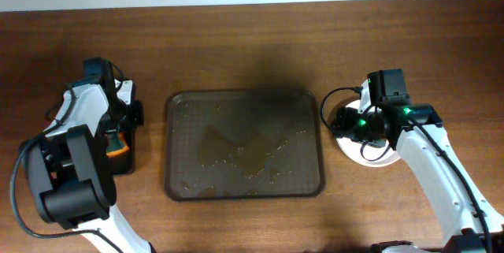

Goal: Clean dirty plates on tray and stack at the side

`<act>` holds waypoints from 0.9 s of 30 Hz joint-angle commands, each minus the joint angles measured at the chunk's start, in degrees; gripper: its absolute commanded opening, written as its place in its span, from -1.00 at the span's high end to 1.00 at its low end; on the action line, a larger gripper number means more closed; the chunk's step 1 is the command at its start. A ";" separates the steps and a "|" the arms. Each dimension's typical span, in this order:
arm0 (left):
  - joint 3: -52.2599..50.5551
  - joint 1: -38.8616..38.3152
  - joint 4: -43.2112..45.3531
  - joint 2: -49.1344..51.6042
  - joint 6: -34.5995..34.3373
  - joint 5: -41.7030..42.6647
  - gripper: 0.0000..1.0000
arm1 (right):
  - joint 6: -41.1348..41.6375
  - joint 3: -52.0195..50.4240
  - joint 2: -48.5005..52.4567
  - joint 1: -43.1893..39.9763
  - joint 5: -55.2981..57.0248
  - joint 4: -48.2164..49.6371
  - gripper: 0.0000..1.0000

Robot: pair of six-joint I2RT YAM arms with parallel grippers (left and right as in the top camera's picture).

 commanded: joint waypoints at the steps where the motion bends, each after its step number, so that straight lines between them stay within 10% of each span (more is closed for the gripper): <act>1: -0.59 -0.24 -3.26 -0.72 -1.16 -2.05 1.00 | -0.59 0.92 -0.33 0.46 1.03 -0.04 -0.35; 16: -0.59 -0.24 -1.25 -0.72 13.18 -3.21 1.00 | -1.90 0.92 -0.33 0.46 0.98 -0.02 -0.36; 17: -0.57 -0.24 -1.16 -0.72 11.67 -3.23 0.45 | -1.90 0.92 -0.33 0.46 0.98 0.04 -0.36; 19: 0.74 -0.26 -1.86 -0.79 8.85 -3.21 -0.04 | -1.90 0.98 -0.33 0.46 0.92 1.38 -0.36; 25: 20.96 -0.26 -20.94 -6.01 7.48 -3.17 -0.05 | -3.61 12.81 -0.35 0.42 -0.61 -2.49 -0.36; 26: 24.94 -0.26 -23.80 -7.74 6.49 -1.57 -0.90 | -4.52 18.08 -0.35 0.42 -0.63 -6.29 -0.36; 27: 27.15 -0.24 -25.24 -9.53 6.47 0.31 -0.99 | -5.09 23.39 -0.35 0.42 -0.55 -10.78 -0.36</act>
